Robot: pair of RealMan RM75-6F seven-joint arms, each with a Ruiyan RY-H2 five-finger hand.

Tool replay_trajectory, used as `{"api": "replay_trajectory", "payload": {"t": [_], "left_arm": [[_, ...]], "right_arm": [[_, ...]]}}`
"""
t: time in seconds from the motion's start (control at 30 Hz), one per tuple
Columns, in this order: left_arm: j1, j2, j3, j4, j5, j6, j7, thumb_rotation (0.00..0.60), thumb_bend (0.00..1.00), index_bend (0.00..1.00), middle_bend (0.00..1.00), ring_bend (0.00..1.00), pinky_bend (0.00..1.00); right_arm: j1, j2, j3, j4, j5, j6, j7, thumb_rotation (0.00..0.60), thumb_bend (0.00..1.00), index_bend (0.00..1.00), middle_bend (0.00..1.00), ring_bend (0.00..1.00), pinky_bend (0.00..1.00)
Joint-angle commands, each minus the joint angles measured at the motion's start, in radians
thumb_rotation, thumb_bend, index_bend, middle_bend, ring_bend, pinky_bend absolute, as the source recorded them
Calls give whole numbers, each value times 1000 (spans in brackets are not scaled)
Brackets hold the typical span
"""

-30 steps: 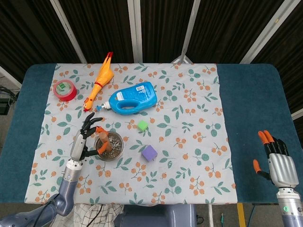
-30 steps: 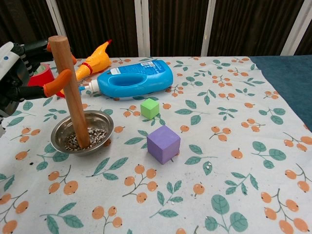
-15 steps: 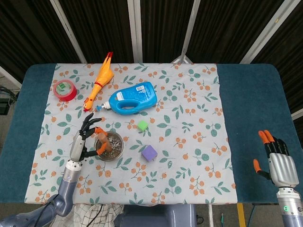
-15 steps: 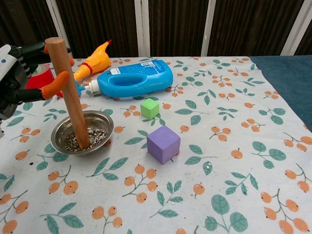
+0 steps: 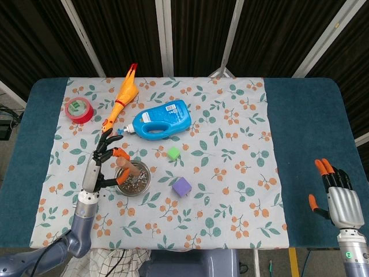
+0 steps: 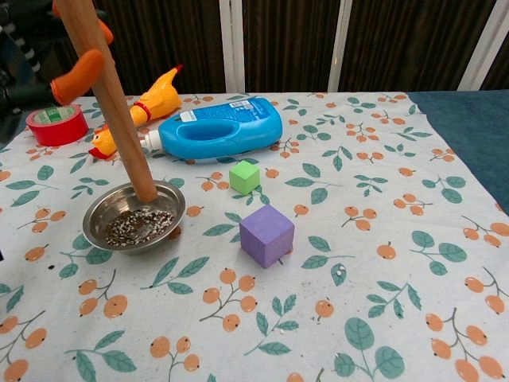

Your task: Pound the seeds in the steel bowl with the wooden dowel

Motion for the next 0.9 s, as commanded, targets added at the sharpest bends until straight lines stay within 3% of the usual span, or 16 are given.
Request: {"api": "replay_trajectory", "payload": {"t": [0.03,0.37,0.57,0.73,0.9], "left_arm": [[-2,114,-16,-142,28,21,114,600,796,622,692,196,21],[23,378,-12,-308,48,-35,331,600,796,647,729,246,55],[88,492,56,-247,45,-75,431,600,796,652,746,263,55],[131,515,123,-153,19,-166,525,600,796,653,747,266,56],[135,503,157,-102,3,-258,608,600,796,654,747,268,56]], "right_arm": [[-1,1,-1,1,-1,1,2,600,474,0,0,0,0],[-3,1,-4,4,-11,6,10,600,475,0,0,0,0],[0,2,-3,-1,-8,-1,11,600,475,0,0,0,0],[2,4,-4,-6,-6,-7,8,600,475,0,0,0,0],[4,4,-2,-11,-1,-9,1,600,475,0,0,0,0]]}}
